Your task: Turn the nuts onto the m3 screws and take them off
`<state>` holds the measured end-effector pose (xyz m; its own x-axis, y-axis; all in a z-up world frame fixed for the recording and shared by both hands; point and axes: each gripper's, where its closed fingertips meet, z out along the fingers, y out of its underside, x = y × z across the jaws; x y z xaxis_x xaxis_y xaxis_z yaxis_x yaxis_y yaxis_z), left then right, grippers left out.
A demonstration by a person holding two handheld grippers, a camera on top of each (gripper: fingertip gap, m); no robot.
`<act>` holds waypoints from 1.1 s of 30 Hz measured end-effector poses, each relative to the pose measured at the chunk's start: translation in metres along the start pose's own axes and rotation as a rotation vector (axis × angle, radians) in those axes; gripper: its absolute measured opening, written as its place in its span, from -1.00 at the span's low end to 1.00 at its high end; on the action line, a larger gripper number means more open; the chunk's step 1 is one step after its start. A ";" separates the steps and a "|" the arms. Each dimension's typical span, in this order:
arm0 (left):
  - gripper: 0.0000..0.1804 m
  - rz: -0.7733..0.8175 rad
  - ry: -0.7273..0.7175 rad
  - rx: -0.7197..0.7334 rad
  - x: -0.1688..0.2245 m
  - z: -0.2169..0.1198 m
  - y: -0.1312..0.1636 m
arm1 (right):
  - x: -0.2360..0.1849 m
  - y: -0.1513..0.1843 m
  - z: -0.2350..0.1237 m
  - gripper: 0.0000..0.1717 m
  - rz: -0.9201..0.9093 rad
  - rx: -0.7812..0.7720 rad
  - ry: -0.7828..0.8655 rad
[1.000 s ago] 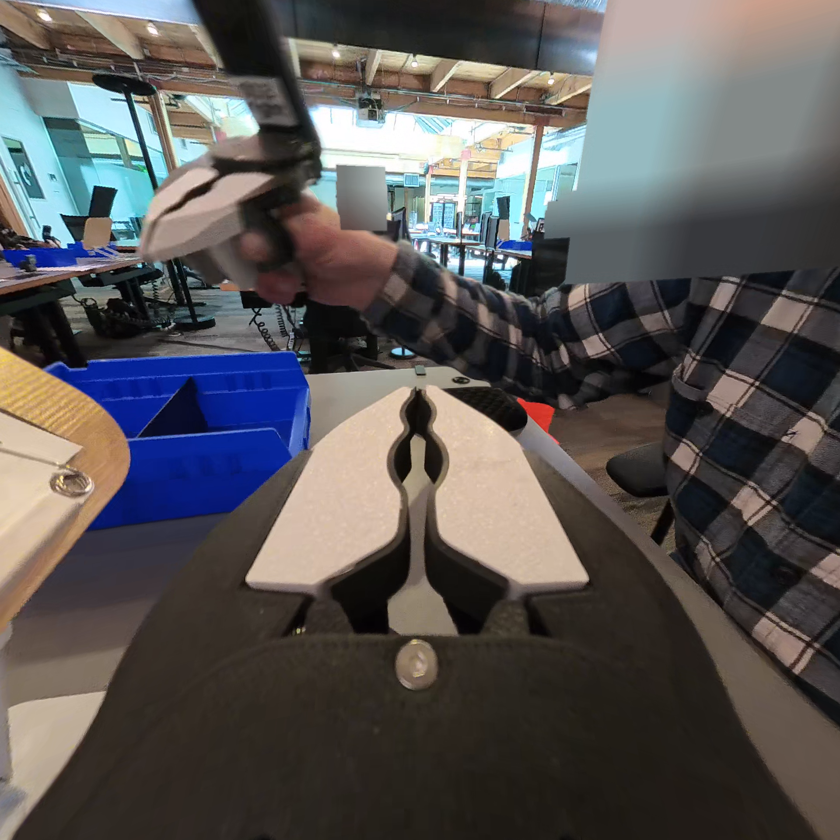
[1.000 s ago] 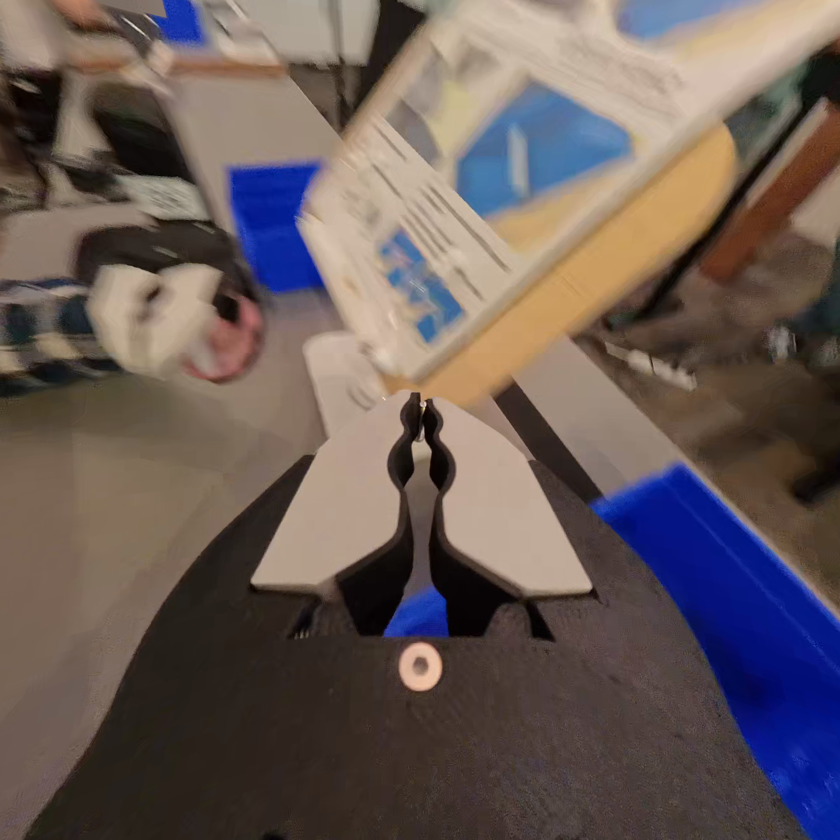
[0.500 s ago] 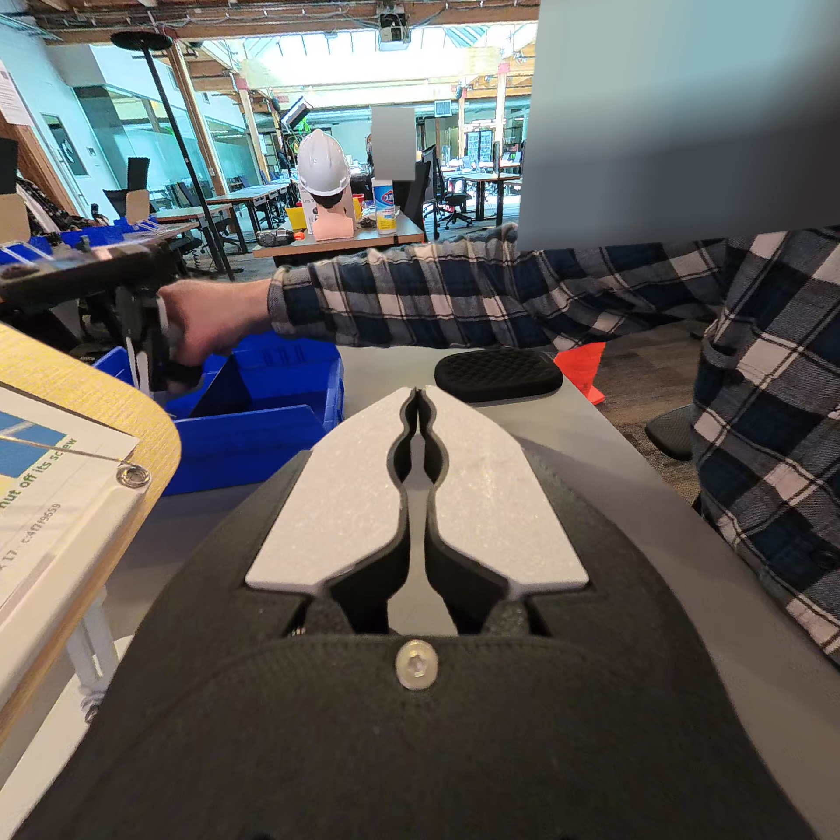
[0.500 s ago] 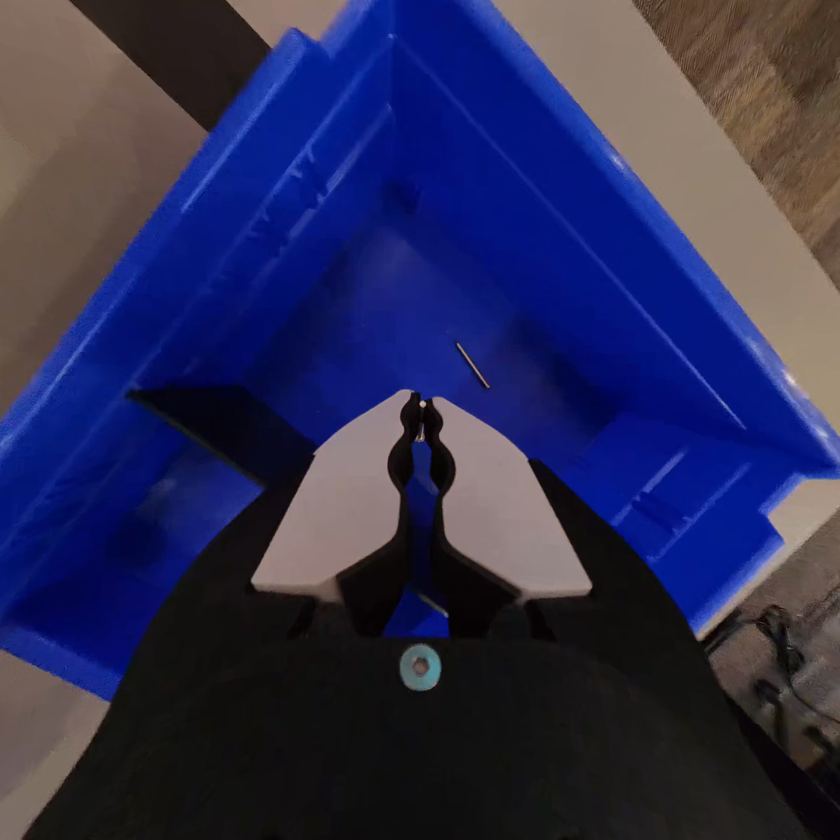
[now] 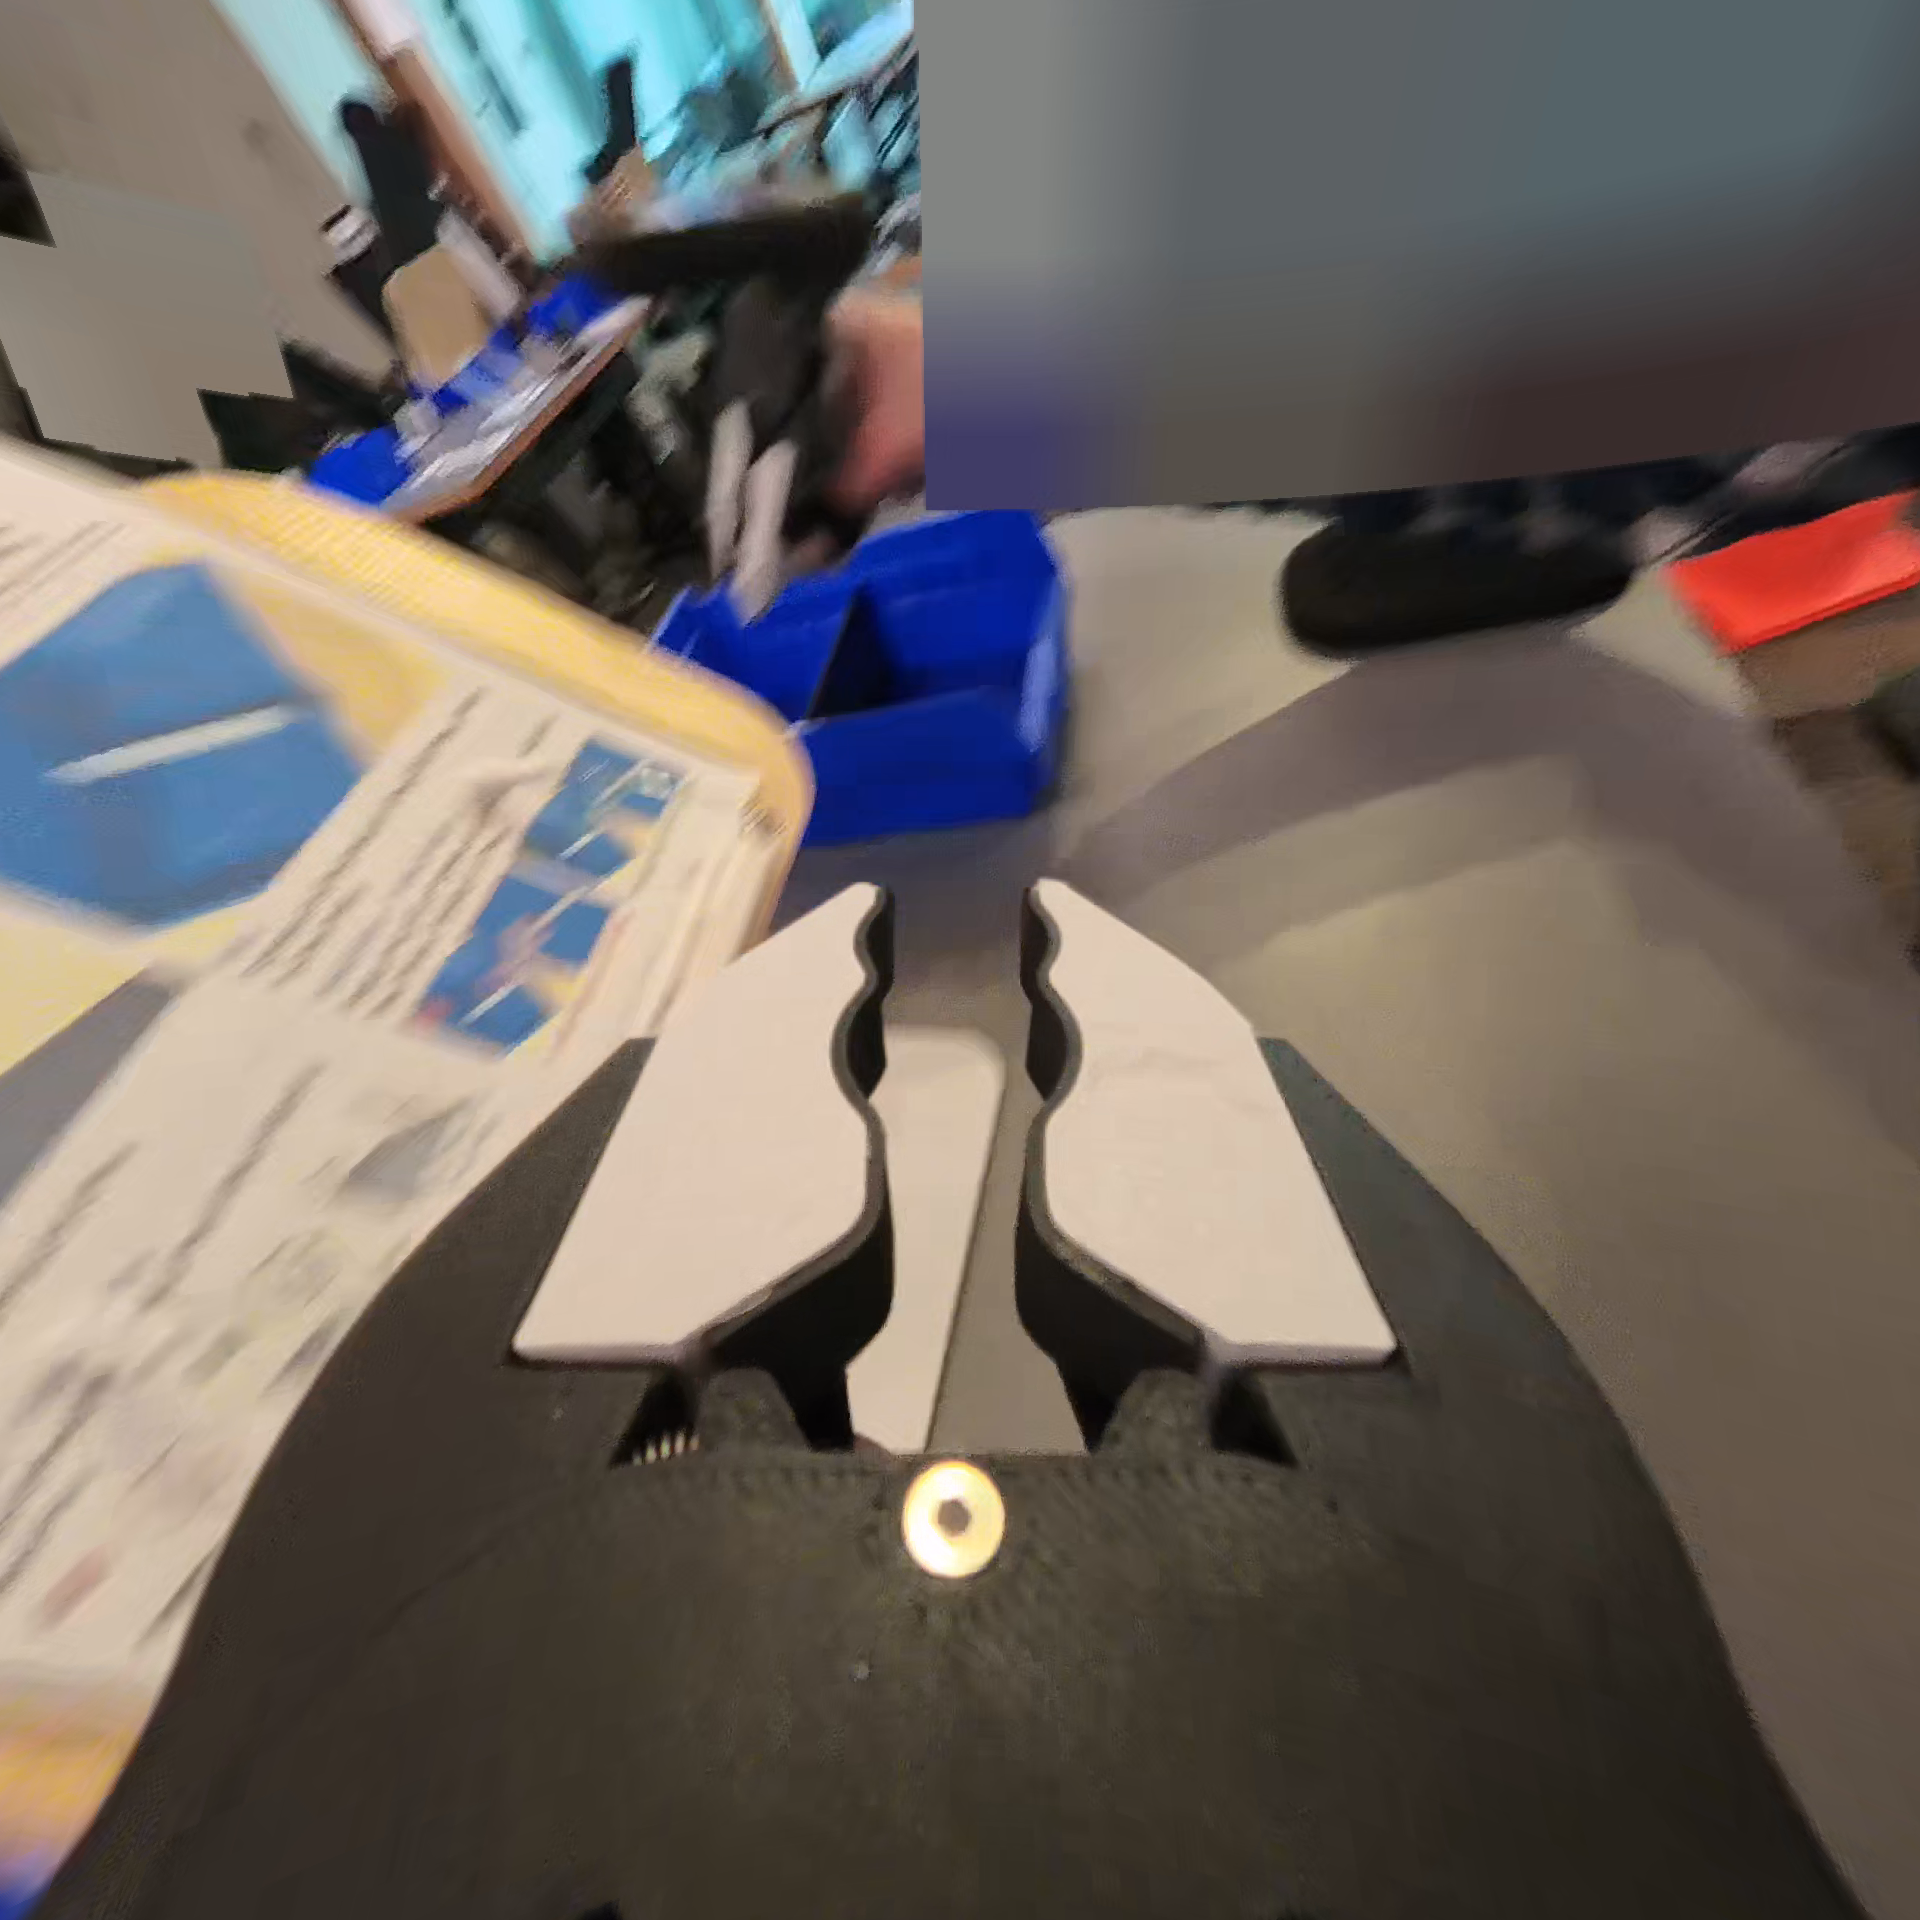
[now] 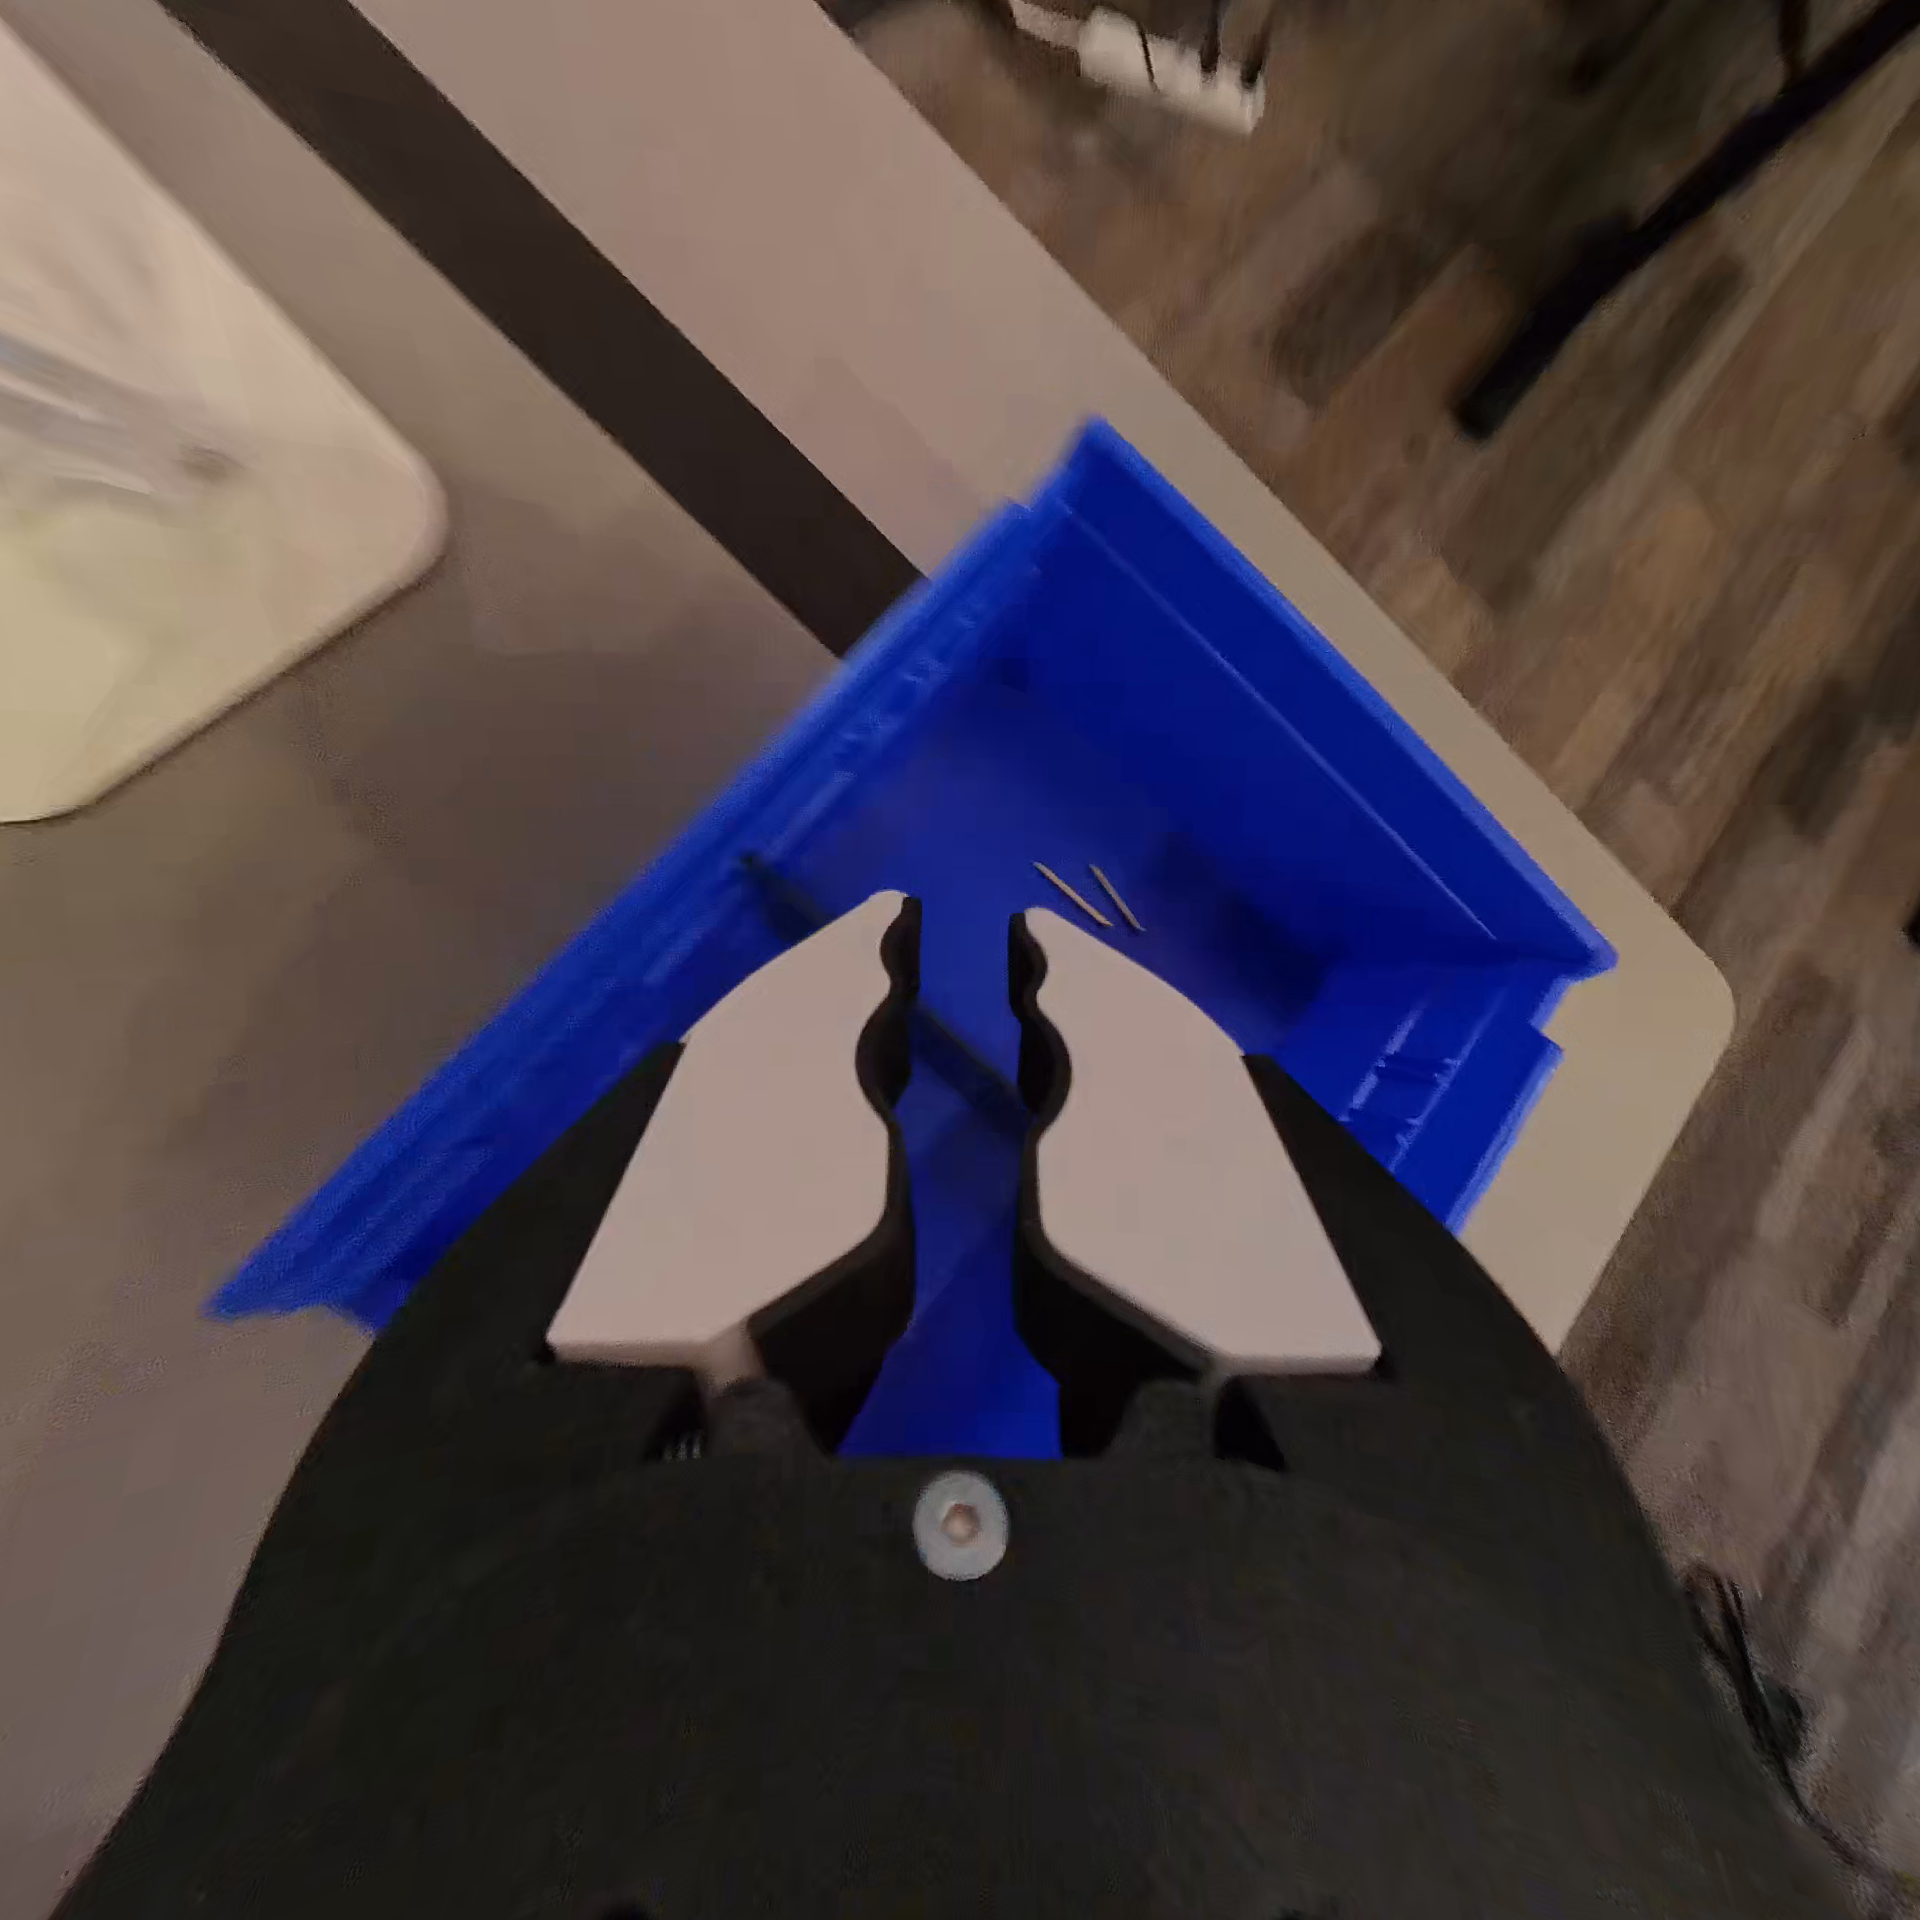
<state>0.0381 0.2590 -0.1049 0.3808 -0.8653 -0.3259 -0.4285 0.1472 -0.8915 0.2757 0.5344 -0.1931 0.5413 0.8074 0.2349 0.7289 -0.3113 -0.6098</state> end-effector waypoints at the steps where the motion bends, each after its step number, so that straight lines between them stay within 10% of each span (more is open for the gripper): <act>1: -0.76 -0.010 -0.064 -0.062 -0.015 -0.021 0.008 | -0.012 -0.003 -0.014 -0.81 -0.018 0.031 0.001; 7: -0.83 -0.501 -0.407 -0.339 -0.116 -0.128 0.113 | -0.084 -0.011 -0.068 -0.90 -0.112 0.192 -0.009; 17: -0.75 -0.872 -0.511 -0.931 -0.130 -0.170 0.315 | -0.177 -0.008 -0.064 -0.96 -0.161 0.273 -0.148; 33: -0.79 -1.014 -0.457 -1.123 -0.124 -0.173 0.376 | -0.202 -0.003 -0.050 -0.99 -0.162 0.284 -0.252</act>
<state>-0.3118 0.3387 -0.3455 0.9904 -0.1377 -0.0121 -0.1377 -0.9743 -0.1782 0.1853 0.3470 -0.2006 0.2835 0.9432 0.1735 0.6324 -0.0479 -0.7731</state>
